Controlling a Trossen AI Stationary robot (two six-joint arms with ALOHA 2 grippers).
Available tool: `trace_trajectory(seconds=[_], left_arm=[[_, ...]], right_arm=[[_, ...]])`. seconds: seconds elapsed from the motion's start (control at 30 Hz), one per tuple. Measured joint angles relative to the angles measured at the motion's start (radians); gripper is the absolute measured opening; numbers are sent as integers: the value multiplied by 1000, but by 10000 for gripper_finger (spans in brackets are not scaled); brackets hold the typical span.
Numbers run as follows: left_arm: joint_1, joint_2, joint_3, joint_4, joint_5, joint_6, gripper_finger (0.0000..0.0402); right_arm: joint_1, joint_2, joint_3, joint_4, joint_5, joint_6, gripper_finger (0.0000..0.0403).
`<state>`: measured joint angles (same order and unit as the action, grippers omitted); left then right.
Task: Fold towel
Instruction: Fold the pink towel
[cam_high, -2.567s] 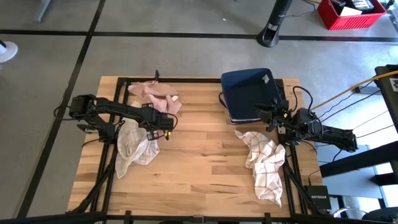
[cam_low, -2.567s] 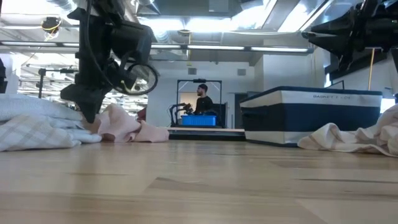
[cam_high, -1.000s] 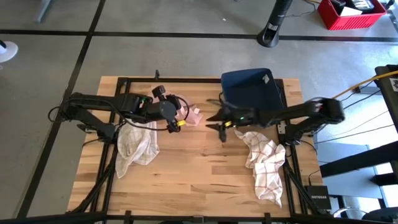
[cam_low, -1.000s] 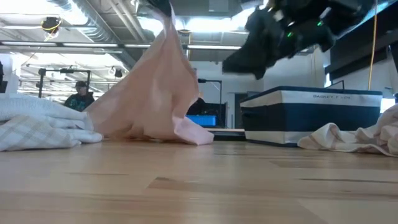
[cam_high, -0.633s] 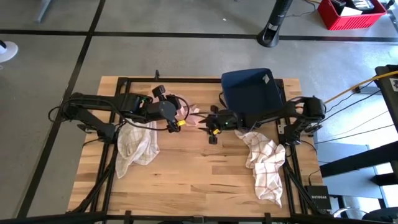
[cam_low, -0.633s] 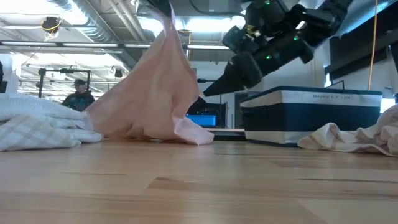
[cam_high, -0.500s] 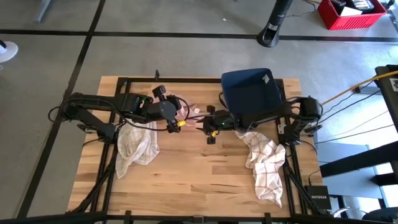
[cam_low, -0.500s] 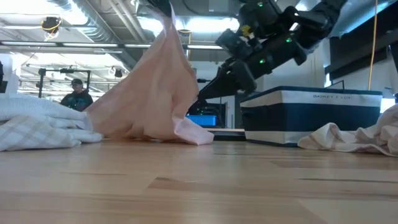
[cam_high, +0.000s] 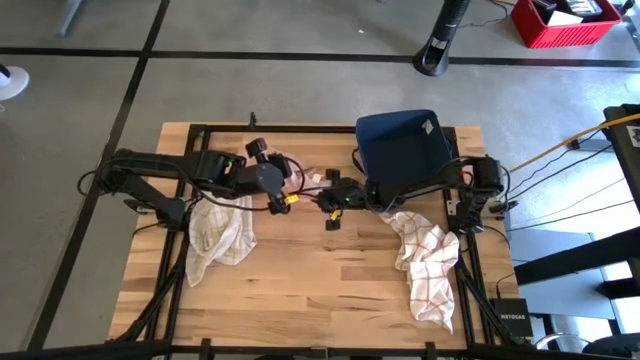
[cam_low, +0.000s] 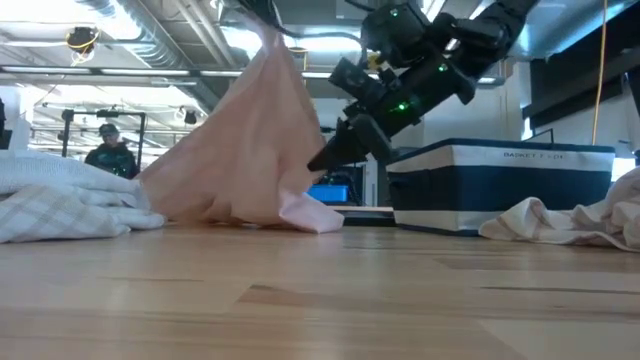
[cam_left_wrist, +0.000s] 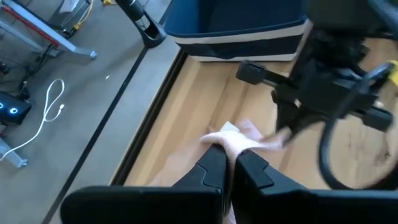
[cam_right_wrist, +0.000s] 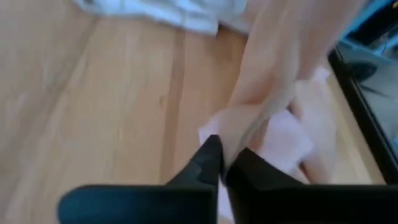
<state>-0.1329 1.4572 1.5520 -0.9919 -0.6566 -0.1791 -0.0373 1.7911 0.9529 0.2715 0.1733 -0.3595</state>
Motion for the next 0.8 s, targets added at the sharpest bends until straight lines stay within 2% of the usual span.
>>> trace_trajectory(seconds=[0.1, 0.17, 0.37, 0.57, 0.8], left_arm=[[-33, -19, 0, -1, 3, 6, 1], [-51, -38, 0, -12, 4, 4, 2], [-84, -91, 0, -23, 2, -23, 1], [-95, -134, 0, -11, -23, 12, 1], [-95, -184, 48, 30, -215, 144, 1]], right_arm=[[34, -73, 25, -92, 99, -40, 18], [61, -137, 53, -184, 164, -74, 9], [109, -317, 202, -475, 337, -92, 12], [111, -404, 371, -702, 361, -86, 8], [109, -421, 545, -781, 365, -114, 6]])
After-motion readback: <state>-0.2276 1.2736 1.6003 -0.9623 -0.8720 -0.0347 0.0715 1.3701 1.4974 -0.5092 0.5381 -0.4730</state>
